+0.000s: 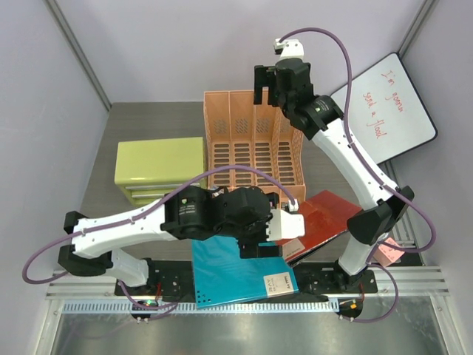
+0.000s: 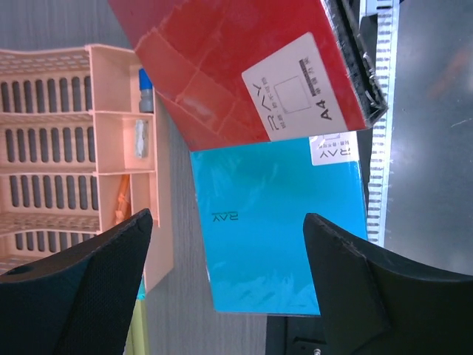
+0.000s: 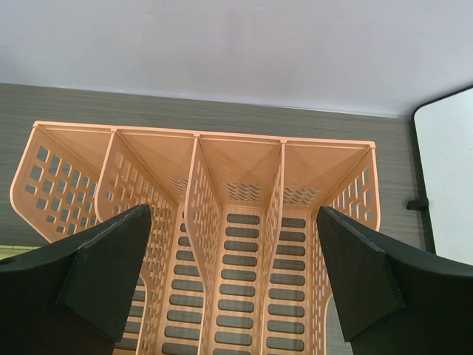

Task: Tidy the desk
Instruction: Pick up the folder from the corner of the board.

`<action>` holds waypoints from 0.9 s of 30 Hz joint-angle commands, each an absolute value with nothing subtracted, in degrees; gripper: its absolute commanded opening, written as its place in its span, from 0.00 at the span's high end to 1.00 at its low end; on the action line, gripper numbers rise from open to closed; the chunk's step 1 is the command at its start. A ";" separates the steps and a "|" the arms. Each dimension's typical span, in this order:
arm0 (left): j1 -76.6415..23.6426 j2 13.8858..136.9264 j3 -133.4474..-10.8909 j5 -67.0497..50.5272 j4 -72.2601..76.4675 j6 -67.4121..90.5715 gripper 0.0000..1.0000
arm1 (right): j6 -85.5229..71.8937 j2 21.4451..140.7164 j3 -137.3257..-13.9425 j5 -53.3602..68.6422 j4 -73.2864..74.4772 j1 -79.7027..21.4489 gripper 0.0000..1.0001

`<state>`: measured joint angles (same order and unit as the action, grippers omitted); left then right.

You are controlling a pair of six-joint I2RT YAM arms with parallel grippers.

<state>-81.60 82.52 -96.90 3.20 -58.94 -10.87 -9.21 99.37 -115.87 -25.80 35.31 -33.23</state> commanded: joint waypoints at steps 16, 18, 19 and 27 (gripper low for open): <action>-96.42 89.64 -101.95 17.66 -49.94 -10.63 0.14 | -11.16 96.68 -114.97 -22.68 32.78 -32.61 0.00; -96.42 90.35 -102.13 20.02 -48.43 -10.20 0.15 | -11.07 96.42 -114.52 -22.33 32.43 -32.52 0.00; -96.42 91.05 -102.13 20.82 -47.73 -10.02 0.15 | -11.07 96.33 -114.35 -22.06 32.34 -32.61 0.00; -96.77 94.92 -104.06 24.61 -45.97 -6.68 0.16 | -10.81 95.63 -114.17 -21.09 32.17 -31.91 0.00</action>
<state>-96.31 93.21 -101.78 21.34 -49.43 -9.30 -10.52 99.24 -114.17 -22.09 34.74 -32.58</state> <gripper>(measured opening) 0.845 0.996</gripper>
